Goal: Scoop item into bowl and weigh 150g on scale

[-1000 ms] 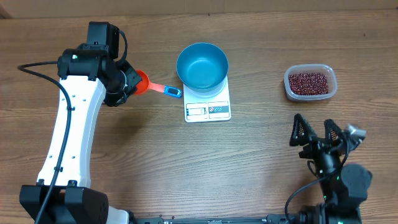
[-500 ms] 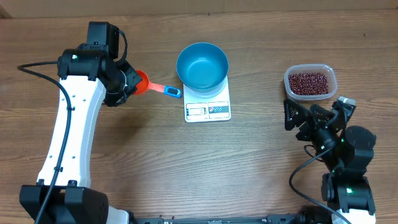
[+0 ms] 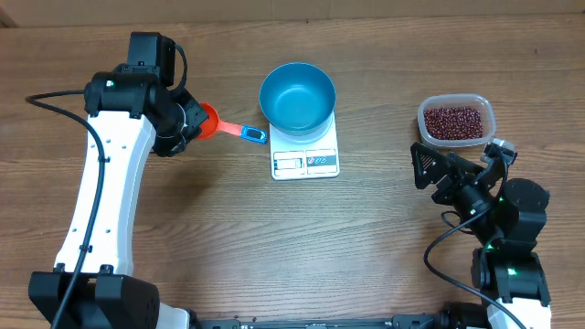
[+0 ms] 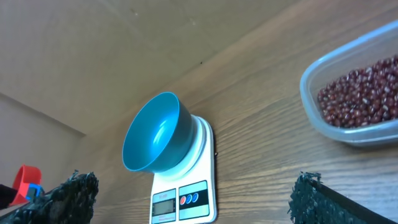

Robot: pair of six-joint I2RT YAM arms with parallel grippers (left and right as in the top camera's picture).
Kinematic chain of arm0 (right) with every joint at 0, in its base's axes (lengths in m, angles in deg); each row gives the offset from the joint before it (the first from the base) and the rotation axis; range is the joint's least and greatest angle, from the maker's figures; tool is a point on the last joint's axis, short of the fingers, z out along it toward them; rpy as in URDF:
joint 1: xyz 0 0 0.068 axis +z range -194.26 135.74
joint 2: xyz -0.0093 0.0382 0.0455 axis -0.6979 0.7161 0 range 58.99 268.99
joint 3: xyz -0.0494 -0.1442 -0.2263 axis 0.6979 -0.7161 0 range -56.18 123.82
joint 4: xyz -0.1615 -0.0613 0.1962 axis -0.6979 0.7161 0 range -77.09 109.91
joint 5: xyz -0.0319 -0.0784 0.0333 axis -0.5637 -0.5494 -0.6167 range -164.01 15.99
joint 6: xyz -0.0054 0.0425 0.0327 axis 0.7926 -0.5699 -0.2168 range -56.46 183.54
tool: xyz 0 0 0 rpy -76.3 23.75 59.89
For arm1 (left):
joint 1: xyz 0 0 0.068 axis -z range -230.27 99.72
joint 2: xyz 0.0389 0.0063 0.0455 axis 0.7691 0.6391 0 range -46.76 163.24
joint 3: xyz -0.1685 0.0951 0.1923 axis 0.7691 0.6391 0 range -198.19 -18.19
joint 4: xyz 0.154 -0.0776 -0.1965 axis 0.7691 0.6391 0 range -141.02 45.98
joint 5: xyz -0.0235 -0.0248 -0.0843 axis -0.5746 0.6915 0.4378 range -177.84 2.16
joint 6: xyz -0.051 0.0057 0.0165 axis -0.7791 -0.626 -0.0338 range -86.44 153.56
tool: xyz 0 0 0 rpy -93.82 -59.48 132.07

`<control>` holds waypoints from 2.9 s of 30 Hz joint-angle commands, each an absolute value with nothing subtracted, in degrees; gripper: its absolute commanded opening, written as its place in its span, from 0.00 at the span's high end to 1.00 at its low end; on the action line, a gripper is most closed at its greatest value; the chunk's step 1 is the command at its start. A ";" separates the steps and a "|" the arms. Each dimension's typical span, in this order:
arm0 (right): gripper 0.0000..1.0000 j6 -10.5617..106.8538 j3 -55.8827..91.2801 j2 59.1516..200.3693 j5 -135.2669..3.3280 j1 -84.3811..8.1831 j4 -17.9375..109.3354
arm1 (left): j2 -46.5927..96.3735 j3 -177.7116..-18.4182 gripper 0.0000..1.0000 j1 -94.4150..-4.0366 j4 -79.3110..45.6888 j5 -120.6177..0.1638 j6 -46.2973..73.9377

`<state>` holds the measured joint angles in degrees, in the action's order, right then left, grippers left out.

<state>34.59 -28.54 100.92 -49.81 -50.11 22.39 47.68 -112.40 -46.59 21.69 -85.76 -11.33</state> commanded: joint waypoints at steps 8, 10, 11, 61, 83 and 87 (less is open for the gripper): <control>0.00 31.73 -26.53 104.66 -48.12 -49.67 20.90 | 46.32 -112.84 0.96 -46.40 21.80 -86.15 -11.94; 0.00 29.04 -26.53 105.07 -46.83 -49.67 20.95 | 46.32 -112.86 0.96 -46.37 21.71 -85.54 -11.98; 0.00 26.73 -26.53 105.29 -46.83 -49.67 20.73 | 46.32 -112.84 0.96 -46.37 21.65 -85.21 -12.16; 0.00 13.15 -26.53 120.11 -12.19 -48.78 -8.25 | 46.71 -112.84 0.96 -19.42 7.33 -77.71 -23.50; 0.09 17.39 -26.53 120.11 -12.89 -44.21 -9.83 | 48.38 -112.84 0.96 -14.53 5.45 -79.44 -26.52; 0.14 17.37 -26.53 120.11 -13.55 -44.21 -10.00 | 49.80 -112.84 0.96 -13.63 5.45 -79.46 -32.20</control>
<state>16.87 -28.21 120.05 -12.82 -44.56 -9.54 48.14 -112.40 -14.57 5.82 -78.63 -26.49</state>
